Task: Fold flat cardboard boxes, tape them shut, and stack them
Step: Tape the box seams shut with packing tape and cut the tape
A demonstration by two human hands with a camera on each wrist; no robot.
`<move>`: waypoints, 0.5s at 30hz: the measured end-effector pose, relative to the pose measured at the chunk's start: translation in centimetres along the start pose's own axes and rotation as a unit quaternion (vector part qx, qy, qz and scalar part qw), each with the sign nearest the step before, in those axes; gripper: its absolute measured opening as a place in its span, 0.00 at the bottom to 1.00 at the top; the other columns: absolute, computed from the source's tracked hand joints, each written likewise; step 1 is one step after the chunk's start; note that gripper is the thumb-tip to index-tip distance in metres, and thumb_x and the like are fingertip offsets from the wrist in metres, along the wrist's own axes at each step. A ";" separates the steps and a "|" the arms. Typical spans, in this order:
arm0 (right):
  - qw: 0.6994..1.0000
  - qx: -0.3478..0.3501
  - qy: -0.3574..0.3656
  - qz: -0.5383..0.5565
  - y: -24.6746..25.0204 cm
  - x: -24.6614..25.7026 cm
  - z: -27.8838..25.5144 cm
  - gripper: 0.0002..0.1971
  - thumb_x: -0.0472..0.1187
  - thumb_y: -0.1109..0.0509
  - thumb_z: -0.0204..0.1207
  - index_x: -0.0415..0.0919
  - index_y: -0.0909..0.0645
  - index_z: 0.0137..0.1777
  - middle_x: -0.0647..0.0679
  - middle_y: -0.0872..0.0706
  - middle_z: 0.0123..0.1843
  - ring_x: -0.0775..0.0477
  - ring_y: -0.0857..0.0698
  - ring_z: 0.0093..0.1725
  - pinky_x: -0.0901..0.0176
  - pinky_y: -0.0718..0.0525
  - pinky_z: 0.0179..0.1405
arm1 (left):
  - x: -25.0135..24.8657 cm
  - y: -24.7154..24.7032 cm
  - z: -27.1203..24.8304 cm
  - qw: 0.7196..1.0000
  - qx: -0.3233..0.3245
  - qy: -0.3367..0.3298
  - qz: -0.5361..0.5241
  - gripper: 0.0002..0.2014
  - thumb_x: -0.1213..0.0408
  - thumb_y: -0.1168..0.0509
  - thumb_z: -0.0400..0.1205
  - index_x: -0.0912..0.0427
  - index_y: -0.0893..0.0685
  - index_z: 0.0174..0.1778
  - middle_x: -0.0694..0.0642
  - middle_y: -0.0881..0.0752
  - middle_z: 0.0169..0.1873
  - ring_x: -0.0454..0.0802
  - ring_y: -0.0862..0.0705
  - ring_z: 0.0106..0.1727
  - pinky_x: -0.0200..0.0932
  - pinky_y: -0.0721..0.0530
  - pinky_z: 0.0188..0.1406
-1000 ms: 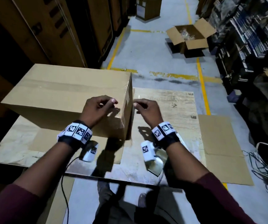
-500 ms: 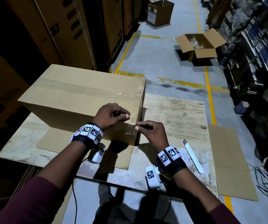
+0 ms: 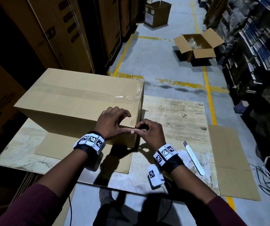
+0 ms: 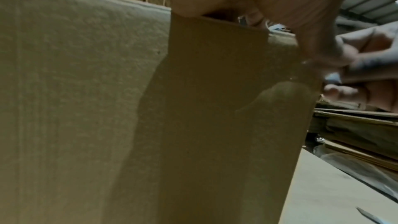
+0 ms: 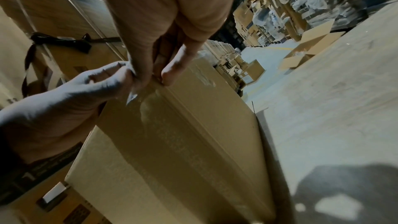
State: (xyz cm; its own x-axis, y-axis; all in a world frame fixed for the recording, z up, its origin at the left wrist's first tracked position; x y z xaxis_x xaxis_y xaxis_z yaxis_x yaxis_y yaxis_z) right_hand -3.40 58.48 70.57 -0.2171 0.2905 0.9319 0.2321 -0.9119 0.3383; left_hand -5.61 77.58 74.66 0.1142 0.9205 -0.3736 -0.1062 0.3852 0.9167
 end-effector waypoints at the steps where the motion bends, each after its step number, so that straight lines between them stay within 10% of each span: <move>1: 1.000 0.019 0.004 -0.016 0.0 -0.1 0.2 0.10 0.34 0.13 0.65 0.41 0.12 0.41 0.55 0.12 0.36 0.66 0.14 0.37 0.76 0.20 0.36 | -0.1 -0.1 0.0 1.000 -0.006 0.004 0.018 0.37 0.20 0.34 0.60 0.39 0.18 0.58 0.43 0.20 0.43 0.49 0.23 0.48 0.45 0.29 0.46; 5: 0.983 0.136 0.023 -0.118 0.9 -0.6 1.8 0.12 0.27 0.21 0.72 0.46 0.11 0.47 0.55 0.09 0.43 0.58 0.10 0.45 0.61 0.13 0.49 | -0.4 -0.6 -0.3 0.997 -0.025 0.007 0.071 0.36 0.26 0.26 0.60 0.43 0.19 0.59 0.49 0.17 0.47 0.54 0.20 0.51 0.49 0.26 0.48; 11: 0.997 -0.022 0.035 -0.067 4.4 1.1 8.6 0.13 0.32 0.25 0.78 0.42 0.16 0.61 0.50 0.10 0.55 0.55 0.11 0.56 0.54 0.12 0.61 | -0.4 -0.5 -0.6 0.995 0.016 -0.028 0.099 0.37 0.41 0.18 0.64 0.42 0.24 0.68 0.50 0.21 0.52 0.54 0.22 0.54 0.49 0.29 0.52; 15: 0.992 0.022 -0.033 -0.118 2.5 1.9 15.1 0.39 0.52 0.23 0.79 0.44 0.37 0.86 0.43 0.32 0.85 0.43 0.30 0.82 0.47 0.25 0.77 | 0.4 -0.1 -1.0 0.995 0.006 -0.077 0.056 0.33 0.37 0.23 0.69 0.43 0.21 0.69 0.50 0.23 0.49 0.52 0.23 0.49 0.46 0.30 0.46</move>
State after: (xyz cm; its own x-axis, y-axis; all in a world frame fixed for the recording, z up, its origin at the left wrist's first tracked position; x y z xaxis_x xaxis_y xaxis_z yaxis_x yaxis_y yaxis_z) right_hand 11.13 61.10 75.16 -0.2085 0.5142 0.8319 0.2242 -0.8028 0.5524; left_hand -6.54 77.92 74.25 0.2520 0.9365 -0.2440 -0.1149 0.2793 0.9533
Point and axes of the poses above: each hand's wrist, its own z-axis towards the middle knuckle, its own y-axis out of the back of the hand, x = y × z, the point moved 4 cm from there along z, towards the middle knuckle
